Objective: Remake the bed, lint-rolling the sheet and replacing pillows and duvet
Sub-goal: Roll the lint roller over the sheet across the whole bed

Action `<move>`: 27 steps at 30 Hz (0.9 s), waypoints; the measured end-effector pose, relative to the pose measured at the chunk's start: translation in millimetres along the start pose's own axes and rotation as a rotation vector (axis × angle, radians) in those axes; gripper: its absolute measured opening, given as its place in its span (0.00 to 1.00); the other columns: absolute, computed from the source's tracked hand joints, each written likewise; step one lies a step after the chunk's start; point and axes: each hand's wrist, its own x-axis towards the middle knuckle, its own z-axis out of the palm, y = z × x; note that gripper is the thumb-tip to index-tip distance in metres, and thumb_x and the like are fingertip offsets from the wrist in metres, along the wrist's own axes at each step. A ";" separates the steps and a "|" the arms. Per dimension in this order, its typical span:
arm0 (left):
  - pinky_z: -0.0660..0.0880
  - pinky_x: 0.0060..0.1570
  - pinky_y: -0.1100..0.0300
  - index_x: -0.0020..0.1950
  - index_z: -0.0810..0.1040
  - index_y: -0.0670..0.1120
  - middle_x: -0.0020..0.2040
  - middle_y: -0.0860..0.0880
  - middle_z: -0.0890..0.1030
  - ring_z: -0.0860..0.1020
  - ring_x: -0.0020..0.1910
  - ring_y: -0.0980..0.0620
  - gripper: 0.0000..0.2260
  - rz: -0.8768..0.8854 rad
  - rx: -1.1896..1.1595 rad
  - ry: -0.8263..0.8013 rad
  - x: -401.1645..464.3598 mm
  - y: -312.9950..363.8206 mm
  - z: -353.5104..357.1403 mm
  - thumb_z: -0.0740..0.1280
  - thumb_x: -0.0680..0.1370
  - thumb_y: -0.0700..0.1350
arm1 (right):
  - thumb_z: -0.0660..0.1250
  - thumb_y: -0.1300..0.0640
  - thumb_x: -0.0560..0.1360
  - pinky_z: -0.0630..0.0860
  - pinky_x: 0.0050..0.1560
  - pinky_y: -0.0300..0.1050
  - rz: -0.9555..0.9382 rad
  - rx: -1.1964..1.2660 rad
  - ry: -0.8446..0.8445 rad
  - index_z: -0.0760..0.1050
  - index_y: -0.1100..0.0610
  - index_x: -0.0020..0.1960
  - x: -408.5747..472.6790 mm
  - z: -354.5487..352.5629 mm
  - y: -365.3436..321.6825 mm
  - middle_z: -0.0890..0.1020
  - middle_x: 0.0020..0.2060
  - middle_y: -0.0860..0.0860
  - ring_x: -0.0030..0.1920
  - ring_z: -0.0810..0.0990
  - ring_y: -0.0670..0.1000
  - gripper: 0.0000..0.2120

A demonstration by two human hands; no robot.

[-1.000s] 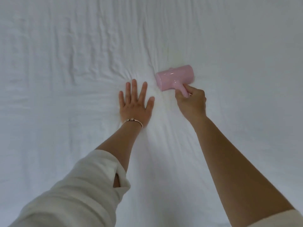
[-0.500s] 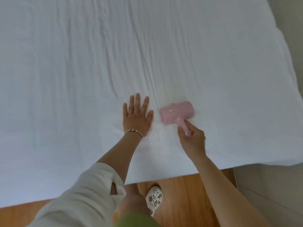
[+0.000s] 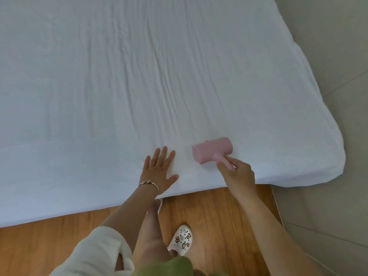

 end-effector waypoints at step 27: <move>0.61 0.68 0.55 0.69 0.72 0.50 0.68 0.48 0.71 0.68 0.68 0.48 0.18 -0.212 -0.230 0.144 74.2 10.0 -102.6 0.57 0.81 0.49 | 0.72 0.47 0.73 0.75 0.41 0.43 -0.031 0.224 0.026 0.80 0.40 0.47 63.3 -19.8 -68.0 0.82 0.38 0.42 0.40 0.80 0.47 0.04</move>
